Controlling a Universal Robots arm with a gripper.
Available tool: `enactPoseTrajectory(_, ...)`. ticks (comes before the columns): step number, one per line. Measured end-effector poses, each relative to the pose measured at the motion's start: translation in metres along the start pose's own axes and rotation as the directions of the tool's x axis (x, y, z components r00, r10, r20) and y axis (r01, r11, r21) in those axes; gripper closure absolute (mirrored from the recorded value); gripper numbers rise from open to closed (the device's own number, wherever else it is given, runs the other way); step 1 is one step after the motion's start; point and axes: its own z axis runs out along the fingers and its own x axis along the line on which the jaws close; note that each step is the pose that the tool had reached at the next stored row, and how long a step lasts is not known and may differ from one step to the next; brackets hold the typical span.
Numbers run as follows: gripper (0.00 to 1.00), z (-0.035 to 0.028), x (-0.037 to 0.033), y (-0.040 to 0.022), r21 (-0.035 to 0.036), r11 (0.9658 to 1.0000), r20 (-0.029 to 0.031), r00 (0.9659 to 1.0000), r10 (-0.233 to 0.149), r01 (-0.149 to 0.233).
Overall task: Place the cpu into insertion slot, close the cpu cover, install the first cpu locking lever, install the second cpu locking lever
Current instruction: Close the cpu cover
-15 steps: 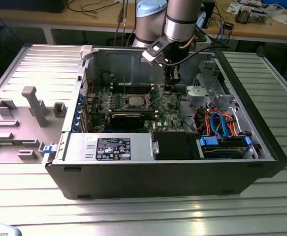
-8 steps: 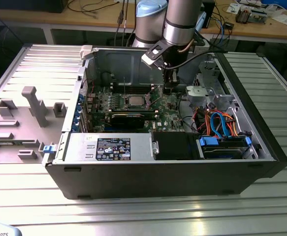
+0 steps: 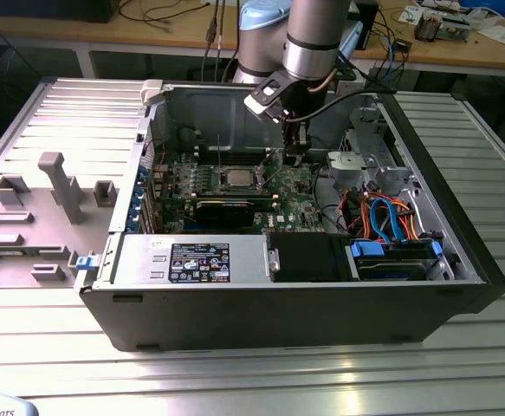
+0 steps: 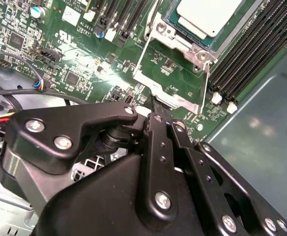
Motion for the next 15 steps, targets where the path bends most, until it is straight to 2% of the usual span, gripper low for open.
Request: enactPoseTrajectory(15,0.89,0.0,0.0001,-0.0017,0.0,1.0,0.0,1.0,0.0,0.0)
